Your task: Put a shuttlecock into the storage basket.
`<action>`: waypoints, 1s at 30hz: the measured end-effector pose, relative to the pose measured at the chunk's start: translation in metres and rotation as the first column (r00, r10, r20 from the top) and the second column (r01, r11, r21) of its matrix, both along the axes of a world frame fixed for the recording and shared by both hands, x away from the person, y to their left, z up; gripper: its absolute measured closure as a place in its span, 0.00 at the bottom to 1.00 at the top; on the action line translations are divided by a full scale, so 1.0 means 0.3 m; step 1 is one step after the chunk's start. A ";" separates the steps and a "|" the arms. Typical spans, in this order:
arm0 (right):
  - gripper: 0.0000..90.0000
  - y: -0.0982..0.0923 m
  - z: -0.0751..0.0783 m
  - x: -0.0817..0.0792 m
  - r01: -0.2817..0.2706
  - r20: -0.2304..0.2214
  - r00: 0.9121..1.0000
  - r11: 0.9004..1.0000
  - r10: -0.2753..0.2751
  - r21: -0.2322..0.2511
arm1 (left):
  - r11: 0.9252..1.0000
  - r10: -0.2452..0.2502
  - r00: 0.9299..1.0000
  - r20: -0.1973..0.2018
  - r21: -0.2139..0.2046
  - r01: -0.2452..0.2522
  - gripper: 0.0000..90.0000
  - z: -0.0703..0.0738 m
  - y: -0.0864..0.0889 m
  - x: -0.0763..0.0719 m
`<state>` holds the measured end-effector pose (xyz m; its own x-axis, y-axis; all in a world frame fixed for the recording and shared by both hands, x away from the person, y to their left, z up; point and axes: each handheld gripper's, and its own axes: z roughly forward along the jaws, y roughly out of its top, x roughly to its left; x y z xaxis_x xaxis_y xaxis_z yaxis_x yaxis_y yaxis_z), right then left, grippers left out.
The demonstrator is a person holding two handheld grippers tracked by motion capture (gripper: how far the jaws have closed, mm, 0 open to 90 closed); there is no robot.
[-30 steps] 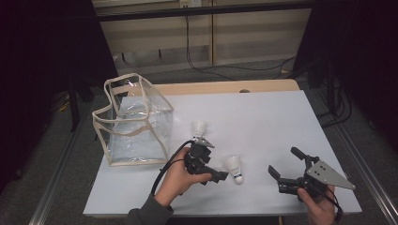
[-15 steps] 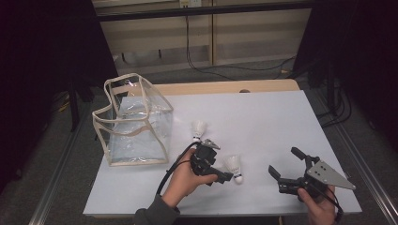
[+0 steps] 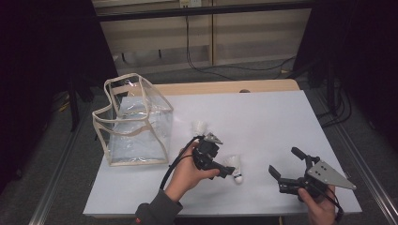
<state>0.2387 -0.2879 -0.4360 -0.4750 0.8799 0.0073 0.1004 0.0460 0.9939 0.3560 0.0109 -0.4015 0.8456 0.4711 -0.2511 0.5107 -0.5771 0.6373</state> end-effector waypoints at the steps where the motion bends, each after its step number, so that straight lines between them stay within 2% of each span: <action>1: 0.02 0.000 0.000 0.000 0.000 0.000 1.000 1.000 0.000 0.001 | 1.000 -0.002 1.000 0.010 -0.001 0.002 0.13 0.001 -0.002 0.003; 7: 0.02 -0.001 0.000 0.000 0.000 -0.001 1.000 1.000 0.000 0.000 | 1.000 -0.011 1.000 0.016 -0.006 0.011 0.13 0.002 -0.013 0.019; 17: 0.02 -0.002 0.001 -0.001 -0.001 0.000 1.000 1.000 0.001 0.000 | 0.999 -0.043 0.999 0.030 0.009 0.043 0.16 -0.011 -0.028 0.046; 24: 0.02 -0.001 0.000 -0.001 0.001 -0.003 1.000 1.000 -0.001 0.000 | 0.996 -0.085 0.996 0.023 0.008 0.084 0.23 -0.029 -0.048 0.056; 29: 0.02 -0.002 -0.001 0.000 0.000 -0.003 1.000 1.000 0.000 -0.003 | 0.992 -0.126 0.992 0.007 0.029 0.125 0.32 -0.048 -0.071 0.058; 30: 0.02 -0.002 -0.001 0.000 0.000 -0.002 1.000 1.000 0.000 -0.003 | 0.991 -0.135 0.991 0.003 0.023 0.135 0.34 -0.053 -0.074 0.060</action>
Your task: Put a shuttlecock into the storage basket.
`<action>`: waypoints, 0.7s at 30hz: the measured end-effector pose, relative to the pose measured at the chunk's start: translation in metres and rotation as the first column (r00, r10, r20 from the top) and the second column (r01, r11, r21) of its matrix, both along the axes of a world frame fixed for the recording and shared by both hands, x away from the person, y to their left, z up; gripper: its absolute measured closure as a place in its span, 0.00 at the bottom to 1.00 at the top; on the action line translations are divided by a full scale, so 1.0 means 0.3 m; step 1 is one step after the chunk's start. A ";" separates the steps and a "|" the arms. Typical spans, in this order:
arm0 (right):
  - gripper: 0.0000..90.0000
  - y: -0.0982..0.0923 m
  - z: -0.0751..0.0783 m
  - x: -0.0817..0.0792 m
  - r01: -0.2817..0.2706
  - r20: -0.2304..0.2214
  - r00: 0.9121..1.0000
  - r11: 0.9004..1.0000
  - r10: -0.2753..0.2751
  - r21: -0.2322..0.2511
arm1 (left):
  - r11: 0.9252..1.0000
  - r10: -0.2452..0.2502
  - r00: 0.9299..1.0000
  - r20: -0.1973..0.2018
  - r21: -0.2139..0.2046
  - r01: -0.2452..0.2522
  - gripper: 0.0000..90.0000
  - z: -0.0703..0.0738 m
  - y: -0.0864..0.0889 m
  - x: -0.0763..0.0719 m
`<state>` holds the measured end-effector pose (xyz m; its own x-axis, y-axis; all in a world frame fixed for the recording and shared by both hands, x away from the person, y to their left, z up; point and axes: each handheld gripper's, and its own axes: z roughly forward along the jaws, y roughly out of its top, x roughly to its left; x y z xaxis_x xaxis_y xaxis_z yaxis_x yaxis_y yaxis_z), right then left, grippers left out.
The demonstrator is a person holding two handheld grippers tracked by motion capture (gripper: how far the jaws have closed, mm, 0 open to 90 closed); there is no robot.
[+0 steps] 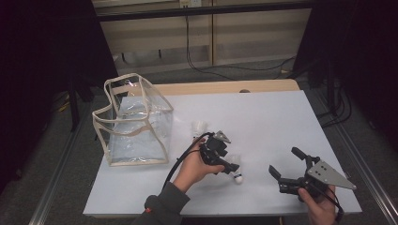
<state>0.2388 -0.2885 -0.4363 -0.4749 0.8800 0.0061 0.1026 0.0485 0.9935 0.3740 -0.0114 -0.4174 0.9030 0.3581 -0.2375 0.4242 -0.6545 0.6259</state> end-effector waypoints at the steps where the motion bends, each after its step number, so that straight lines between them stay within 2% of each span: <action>1: 0.02 0.000 0.000 0.000 -0.002 0.002 1.000 1.000 0.002 0.001 | 1.000 -0.005 1.000 -0.004 -0.001 0.005 0.36 -0.003 -0.003 0.001; 8: 0.02 -0.003 0.000 -0.001 0.001 0.002 1.000 1.000 -0.001 0.004 | 0.997 -0.080 0.996 -0.030 0.016 0.080 0.56 -0.014 -0.014 0.000; 11: 0.02 -0.002 -0.001 0.000 0.001 0.001 1.000 1.000 -0.001 0.004 | 0.996 -0.091 0.994 -0.055 0.002 0.092 0.64 -0.014 -0.016 -0.001; 13: 0.02 -0.002 -0.001 0.000 0.001 -0.001 1.000 1.000 -0.001 0.005 | 0.995 -0.095 0.992 -0.083 -0.023 0.094 0.73 -0.012 -0.019 -0.006; 15: 0.02 -0.001 -0.002 0.000 0.001 -0.003 1.000 1.000 -0.001 0.005 | 0.995 -0.098 0.990 -0.106 -0.028 0.095 0.78 -0.009 -0.022 -0.010; 16: 0.02 -0.001 -0.002 0.000 0.001 -0.003 1.000 1.000 -0.001 0.004 | 0.995 -0.095 0.987 -0.133 -0.039 0.090 0.82 -0.009 -0.023 -0.013; 19: 0.02 -0.001 -0.001 0.000 0.000 -0.002 1.000 1.000 0.000 0.007 | 0.995 -0.096 0.982 -0.161 -0.040 0.090 0.87 -0.003 -0.023 -0.014; 21: 0.02 -0.003 -0.002 0.000 0.003 -0.002 1.000 1.000 -0.003 0.007 | 0.996 -0.081 0.976 -0.200 -0.057 0.071 0.90 -0.002 -0.026 -0.019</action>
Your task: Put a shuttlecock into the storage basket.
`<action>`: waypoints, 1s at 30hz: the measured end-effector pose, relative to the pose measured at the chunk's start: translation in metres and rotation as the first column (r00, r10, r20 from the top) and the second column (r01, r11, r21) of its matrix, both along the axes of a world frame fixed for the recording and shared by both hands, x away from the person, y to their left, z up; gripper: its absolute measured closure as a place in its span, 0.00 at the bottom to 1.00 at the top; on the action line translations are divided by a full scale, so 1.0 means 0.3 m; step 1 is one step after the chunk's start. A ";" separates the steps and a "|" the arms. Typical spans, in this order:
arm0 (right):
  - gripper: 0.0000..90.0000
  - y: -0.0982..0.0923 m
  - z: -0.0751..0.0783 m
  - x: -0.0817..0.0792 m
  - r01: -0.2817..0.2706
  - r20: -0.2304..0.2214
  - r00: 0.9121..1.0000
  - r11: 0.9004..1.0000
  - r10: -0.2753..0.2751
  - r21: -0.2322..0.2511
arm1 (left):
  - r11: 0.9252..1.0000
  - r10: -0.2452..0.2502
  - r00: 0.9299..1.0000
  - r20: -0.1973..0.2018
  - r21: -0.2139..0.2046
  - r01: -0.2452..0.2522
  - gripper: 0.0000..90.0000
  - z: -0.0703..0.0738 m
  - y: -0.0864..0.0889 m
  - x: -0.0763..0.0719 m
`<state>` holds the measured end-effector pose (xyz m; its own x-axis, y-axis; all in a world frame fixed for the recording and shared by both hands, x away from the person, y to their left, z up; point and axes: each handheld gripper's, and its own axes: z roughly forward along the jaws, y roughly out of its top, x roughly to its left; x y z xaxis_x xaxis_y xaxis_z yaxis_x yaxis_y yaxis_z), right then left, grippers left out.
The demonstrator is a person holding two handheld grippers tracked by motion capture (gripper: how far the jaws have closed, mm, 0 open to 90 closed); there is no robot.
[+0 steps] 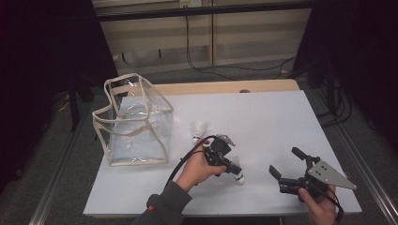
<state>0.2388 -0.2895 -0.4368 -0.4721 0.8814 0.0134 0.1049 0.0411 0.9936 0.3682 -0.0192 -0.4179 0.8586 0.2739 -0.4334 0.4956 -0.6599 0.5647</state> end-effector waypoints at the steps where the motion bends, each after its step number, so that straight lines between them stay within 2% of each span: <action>1: 0.02 -0.001 0.000 0.000 -0.001 -0.003 1.000 1.000 0.001 0.005 | 1.000 0.002 1.000 -0.009 -0.005 -0.002 0.92 0.002 0.000 -0.002; 2: 0.02 -0.002 0.000 0.000 0.001 -0.002 1.000 1.000 -0.001 0.005 | 1.000 0.003 1.000 -0.025 -0.009 -0.003 0.94 0.005 -0.001 -0.002; 5: 0.02 -0.002 0.001 0.000 0.002 0.000 1.000 1.000 -0.002 0.005 | 1.000 0.010 1.000 -0.009 0.003 -0.010 0.97 0.017 -0.001 -0.005; 6: 0.02 -0.001 0.001 0.000 -0.001 0.000 1.000 1.000 0.001 0.005 | 1.000 -0.005 1.000 0.005 0.017 0.005 0.98 0.023 0.003 0.001; 7: 0.02 -0.001 0.001 0.000 0.000 0.001 1.000 1.000 0.000 0.005 | 1.000 0.018 1.000 -0.004 0.007 -0.018 0.98 0.027 0.002 -0.002; 11: 0.02 0.001 -0.001 0.002 -0.002 -0.001 1.000 1.000 0.002 0.005 | 0.999 0.032 0.999 -0.015 0.007 -0.032 0.98 0.047 0.010 -0.001; 15: 0.02 0.002 -0.001 0.001 -0.004 -0.002 1.000 1.000 0.004 0.005 | 1.000 0.017 1.000 0.004 0.022 -0.018 0.98 0.067 0.020 0.002; 16: 0.02 0.002 -0.001 0.001 -0.003 -0.002 1.000 1.000 0.003 0.004 | 0.999 0.040 0.999 -0.004 0.018 -0.040 0.98 0.072 0.021 -0.002; 17: 0.02 0.001 0.000 0.001 -0.002 0.000 1.000 1.000 0.002 0.005 | 0.999 0.025 1.000 0.004 0.024 -0.025 0.98 0.077 0.025 0.003; 19: 0.02 0.000 0.000 0.001 -0.001 0.001 1.000 1.000 0.001 0.007 | 0.999 0.037 0.999 -0.001 0.016 -0.037 0.98 0.085 0.028 0.001; 23: 0.02 0.001 0.000 0.000 0.000 -0.001 1.000 1.000 0.000 0.003 | 0.999 0.028 1.000 0.011 0.033 -0.028 0.98 0.105 0.041 0.008; 26: 0.02 0.000 0.001 0.000 -0.001 0.000 1.000 1.000 0.001 0.004 | 0.999 0.045 0.999 0.008 0.028 -0.045 0.98 0.119 0.053 0.012; 27: 0.02 -0.001 0.001 0.000 0.000 0.000 1.000 1.000 0.000 0.003 | 0.999 0.043 0.999 0.017 0.033 -0.043 0.98 0.124 0.058 0.015; 30: 0.02 -0.001 0.000 0.000 -0.001 -0.001 1.000 1.000 0.001 0.005 | 0.998 0.050 0.999 0.007 0.032 -0.050 0.98 0.134 0.075 0.023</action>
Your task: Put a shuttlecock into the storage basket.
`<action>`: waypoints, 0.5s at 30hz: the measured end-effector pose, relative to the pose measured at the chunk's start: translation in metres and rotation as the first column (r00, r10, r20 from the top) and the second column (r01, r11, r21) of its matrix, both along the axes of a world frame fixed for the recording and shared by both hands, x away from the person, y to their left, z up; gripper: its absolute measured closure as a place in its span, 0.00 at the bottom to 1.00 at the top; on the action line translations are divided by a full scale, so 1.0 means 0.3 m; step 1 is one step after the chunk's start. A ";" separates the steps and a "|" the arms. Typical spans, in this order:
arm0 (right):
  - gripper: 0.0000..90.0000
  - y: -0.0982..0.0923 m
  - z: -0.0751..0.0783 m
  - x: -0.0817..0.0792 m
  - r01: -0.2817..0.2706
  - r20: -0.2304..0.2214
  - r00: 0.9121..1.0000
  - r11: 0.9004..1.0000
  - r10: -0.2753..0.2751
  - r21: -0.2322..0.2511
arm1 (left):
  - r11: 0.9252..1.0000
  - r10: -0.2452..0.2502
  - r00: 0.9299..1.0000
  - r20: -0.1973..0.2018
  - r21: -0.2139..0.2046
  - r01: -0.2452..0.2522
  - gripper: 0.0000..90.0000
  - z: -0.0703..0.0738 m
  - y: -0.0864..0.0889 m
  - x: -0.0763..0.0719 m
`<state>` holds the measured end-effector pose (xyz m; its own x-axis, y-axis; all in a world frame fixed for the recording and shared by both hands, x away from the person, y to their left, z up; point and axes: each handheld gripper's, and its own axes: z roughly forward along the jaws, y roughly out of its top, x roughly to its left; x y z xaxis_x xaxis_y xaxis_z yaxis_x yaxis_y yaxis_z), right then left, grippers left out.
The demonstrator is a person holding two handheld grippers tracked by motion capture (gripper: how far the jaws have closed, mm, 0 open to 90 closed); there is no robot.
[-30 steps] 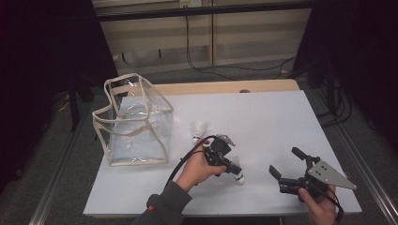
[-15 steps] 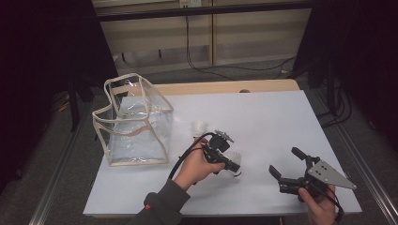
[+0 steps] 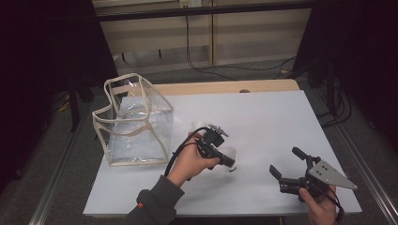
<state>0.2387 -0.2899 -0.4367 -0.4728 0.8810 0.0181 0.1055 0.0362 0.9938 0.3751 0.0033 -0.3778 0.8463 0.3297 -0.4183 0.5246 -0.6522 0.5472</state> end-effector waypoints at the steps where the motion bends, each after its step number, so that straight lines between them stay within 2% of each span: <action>1: 0.02 0.000 0.000 0.000 0.000 0.000 1.000 1.000 0.000 0.000 | 1.000 0.006 1.000 0.002 -0.002 -0.006 0.98 0.003 0.005 0.003; 7: 0.02 0.002 0.000 0.001 0.000 0.004 1.000 1.000 0.000 -0.006 | 1.000 0.023 0.999 0.025 0.003 -0.023 0.98 0.035 0.034 0.014; 13: 0.02 0.004 0.000 0.002 -0.002 0.005 1.000 1.000 0.002 -0.007 | 0.998 0.060 0.998 0.028 -0.012 -0.060 0.98 0.063 0.059 0.023; 15: 0.02 0.003 0.001 0.001 -0.002 0.006 1.000 1.000 0.002 -0.006 | 0.998 0.058 0.998 0.033 -0.012 -0.057 0.98 0.075 0.067 0.027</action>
<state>0.2391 -0.2891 -0.4364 -0.4743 0.8803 0.0099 0.0996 0.0424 0.9941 0.3831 0.0234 -0.3551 0.8396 0.3736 -0.3944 0.5425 -0.6150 0.5722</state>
